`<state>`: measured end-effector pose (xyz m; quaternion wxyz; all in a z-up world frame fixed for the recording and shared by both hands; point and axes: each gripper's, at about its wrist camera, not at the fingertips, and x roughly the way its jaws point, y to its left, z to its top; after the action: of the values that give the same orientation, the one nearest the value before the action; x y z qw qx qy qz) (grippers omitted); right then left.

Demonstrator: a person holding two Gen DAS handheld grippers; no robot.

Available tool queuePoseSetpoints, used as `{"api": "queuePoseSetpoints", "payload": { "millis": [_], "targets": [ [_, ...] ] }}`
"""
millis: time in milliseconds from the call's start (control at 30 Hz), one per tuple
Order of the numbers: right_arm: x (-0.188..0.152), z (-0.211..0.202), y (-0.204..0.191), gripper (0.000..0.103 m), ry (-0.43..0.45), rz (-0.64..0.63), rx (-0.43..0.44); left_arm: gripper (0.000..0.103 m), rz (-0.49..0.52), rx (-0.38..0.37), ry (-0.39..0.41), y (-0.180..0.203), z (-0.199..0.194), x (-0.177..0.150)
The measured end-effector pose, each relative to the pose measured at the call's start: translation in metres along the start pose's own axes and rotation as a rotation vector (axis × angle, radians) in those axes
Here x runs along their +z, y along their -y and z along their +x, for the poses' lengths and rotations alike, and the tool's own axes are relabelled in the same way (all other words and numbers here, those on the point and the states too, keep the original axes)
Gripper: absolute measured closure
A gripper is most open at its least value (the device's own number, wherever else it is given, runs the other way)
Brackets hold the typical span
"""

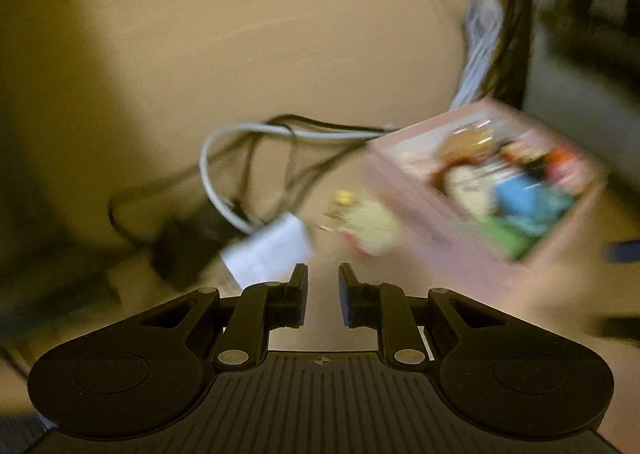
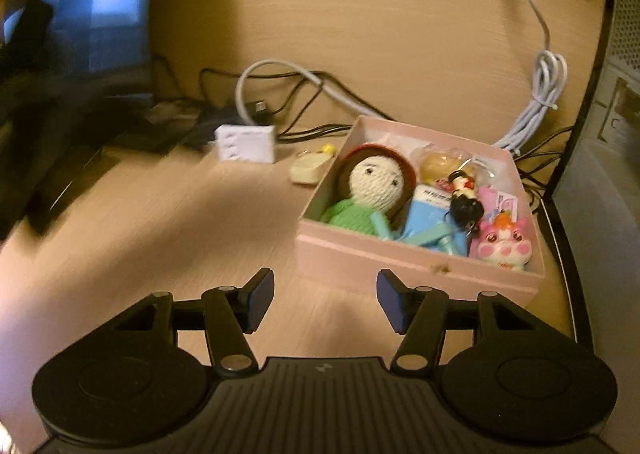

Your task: Organize objects

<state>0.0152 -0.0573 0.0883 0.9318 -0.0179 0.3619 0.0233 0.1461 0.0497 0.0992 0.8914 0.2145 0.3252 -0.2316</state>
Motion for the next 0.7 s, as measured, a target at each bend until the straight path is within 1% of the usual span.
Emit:
{"api": "queuePoseSetpoints", "payload": {
  "millis": [100, 200, 267, 367, 400, 433, 467, 500, 533, 567, 600, 700],
  "targets": [
    [-0.008, -0.01, 0.002, 0.041, -0.011, 0.011, -0.003, 0.083, 0.075, 0.042, -0.036, -0.012, 0.031, 0.017],
    [-0.015, -0.014, 0.009, 0.04, -0.034, 0.026, -0.03, 0.083, 0.111, 0.047, -0.078, -0.021, 0.055, 0.03],
    [-0.019, -0.013, 0.014, 0.04, -0.048, 0.046, -0.048, 0.083, 0.109, 0.021, -0.102, -0.027, 0.065, 0.038],
    [-0.023, -0.012, 0.021, 0.039, -0.064, 0.077, -0.066, 0.083, 0.077, -0.033, -0.148, -0.032, 0.075, 0.041],
    [-0.024, -0.011, 0.022, 0.039, -0.066, 0.082, -0.069, 0.084, 0.063, -0.056, -0.17, -0.032, 0.077, 0.039],
    [-0.024, -0.012, 0.023, 0.039, -0.066, 0.083, -0.071, 0.076, 0.052, -0.089, -0.185, -0.031, 0.076, 0.037],
    [-0.024, -0.013, 0.023, 0.039, -0.064, 0.082, -0.074, 0.077, 0.048, -0.141, -0.185, -0.028, 0.07, 0.036],
    [-0.023, -0.013, 0.023, 0.038, -0.061, 0.081, -0.075, 0.078, 0.036, -0.223, -0.198, -0.026, 0.063, 0.033],
    [-0.023, -0.013, 0.023, 0.037, -0.057, 0.082, -0.074, 0.075, 0.026, -0.296, -0.195, -0.022, 0.055, 0.03],
    [-0.022, -0.013, 0.024, 0.034, -0.053, 0.086, -0.074, 0.076, 0.034, -0.325, -0.176, -0.017, 0.045, 0.028],
    [-0.021, -0.012, 0.024, 0.032, -0.052, 0.091, -0.076, 0.076, 0.054, -0.315, -0.163, -0.011, 0.039, 0.026],
    [-0.019, -0.007, 0.023, 0.031, -0.06, 0.099, -0.08, 0.076, 0.081, -0.245, -0.134, -0.001, 0.035, 0.02]
  ]
}}
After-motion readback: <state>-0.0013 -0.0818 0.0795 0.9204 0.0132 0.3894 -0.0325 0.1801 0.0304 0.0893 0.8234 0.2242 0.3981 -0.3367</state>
